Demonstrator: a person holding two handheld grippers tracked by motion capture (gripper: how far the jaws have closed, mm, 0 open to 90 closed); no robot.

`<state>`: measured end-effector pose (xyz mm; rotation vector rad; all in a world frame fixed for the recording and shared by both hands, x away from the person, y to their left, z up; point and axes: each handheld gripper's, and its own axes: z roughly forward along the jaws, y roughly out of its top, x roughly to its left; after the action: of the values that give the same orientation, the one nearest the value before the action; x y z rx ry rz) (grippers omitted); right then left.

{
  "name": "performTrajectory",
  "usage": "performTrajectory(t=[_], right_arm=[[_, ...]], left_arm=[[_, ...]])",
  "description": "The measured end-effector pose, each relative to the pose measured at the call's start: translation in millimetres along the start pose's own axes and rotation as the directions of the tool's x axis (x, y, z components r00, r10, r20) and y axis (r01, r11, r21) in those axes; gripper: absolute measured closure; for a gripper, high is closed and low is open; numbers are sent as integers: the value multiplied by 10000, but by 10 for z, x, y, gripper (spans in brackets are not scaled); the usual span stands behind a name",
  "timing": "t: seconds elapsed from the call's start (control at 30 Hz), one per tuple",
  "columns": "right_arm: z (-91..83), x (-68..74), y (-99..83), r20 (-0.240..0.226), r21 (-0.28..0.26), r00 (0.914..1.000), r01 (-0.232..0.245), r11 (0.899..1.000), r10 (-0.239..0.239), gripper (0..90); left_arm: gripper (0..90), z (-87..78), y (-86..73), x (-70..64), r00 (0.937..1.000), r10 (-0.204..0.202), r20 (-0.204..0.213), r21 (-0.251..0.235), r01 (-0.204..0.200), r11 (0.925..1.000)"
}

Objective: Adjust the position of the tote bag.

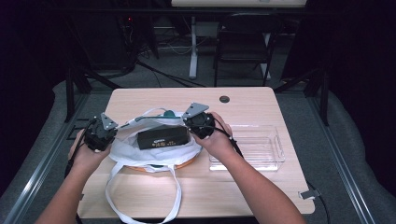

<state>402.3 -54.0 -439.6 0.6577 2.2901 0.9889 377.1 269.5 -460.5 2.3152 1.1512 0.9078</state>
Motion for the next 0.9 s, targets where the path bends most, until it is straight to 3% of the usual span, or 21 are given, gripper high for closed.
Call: performTrajectory(t=[0.37,0.9], right_arm=[[128,-131,32,2,443,9996,-290,9986,291,818],[325,-267,6,113,804,9976,-684,9944,677,817]], left_arm=[[879,100,131,25,10000,26,0,562,-26,9984],[879,227,234,29,9998,161,72,916,-167,9957]])
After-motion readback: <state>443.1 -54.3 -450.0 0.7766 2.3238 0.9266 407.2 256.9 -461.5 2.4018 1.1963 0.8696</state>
